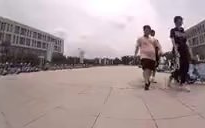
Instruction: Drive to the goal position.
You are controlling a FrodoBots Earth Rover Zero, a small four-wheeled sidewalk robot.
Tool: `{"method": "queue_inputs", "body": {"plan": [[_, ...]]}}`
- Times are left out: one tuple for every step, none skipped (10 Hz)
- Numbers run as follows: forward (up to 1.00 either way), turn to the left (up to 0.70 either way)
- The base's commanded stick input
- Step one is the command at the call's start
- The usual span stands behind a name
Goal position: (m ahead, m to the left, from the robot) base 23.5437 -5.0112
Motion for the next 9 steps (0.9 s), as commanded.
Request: {"method": "queue_inputs", "body": {"plan": [[0.70, 0.01], [0.70, 0.01], [0.70, 0.01], [0.70, 0.01], [0.70, 0.01], [0.70, 0.01], [0.70, 0.01], [0.70, 0.01], [0.70, 0.01]]}}
